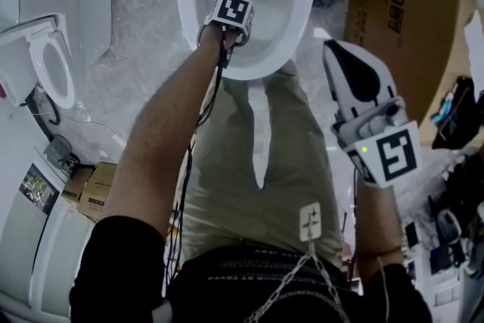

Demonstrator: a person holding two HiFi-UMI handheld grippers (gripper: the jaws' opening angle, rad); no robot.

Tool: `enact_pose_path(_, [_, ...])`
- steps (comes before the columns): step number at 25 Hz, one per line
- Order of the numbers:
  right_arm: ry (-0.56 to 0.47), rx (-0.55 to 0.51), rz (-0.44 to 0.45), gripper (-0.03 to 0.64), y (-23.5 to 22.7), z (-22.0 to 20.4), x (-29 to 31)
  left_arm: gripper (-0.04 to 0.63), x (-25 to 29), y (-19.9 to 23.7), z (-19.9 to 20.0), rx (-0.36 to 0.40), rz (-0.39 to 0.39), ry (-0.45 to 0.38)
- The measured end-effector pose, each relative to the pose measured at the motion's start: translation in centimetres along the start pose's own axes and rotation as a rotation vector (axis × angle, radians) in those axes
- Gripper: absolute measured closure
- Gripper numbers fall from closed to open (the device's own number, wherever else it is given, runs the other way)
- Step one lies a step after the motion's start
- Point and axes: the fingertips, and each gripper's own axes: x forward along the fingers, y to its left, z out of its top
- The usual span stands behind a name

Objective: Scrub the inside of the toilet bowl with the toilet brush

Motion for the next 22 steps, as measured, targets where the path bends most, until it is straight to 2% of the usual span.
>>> enact_pose_path(6, [-0.002,0.003,0.002,0.614,0.5,0.1,0.5,0.594,0.5,-0.8,-1.5,0.036,-0.039,0.084])
enact_pose_path(11, [0.000,-0.002,0.004,0.614,1.1,0.1,1.0,0.594,0.1,-0.5,-3.8,0.087,-0.012,0.206])
enact_pose_path(16, [0.005,-0.004,0.005,0.614,1.5,0.1,1.7,0.594,1.0,-0.6,-6.6,0.140,-0.026,0.331])
enact_pose_path(18, [0.004,-0.006,0.008,0.614,1.7,0.3,1.8,0.594,0.5,0.0,-7.2,0.159,-0.014,0.358])
enact_pose_path(20, [0.005,-0.010,0.010,0.612,2.0,0.5,2.0,0.594,0.4,0.5,-7.1,0.145,-0.029,0.346])
enact_pose_path(22, [0.006,-0.012,0.010,0.614,2.2,0.7,2.2,0.594,0.6,0.2,-6.7,0.064,-0.089,0.309])
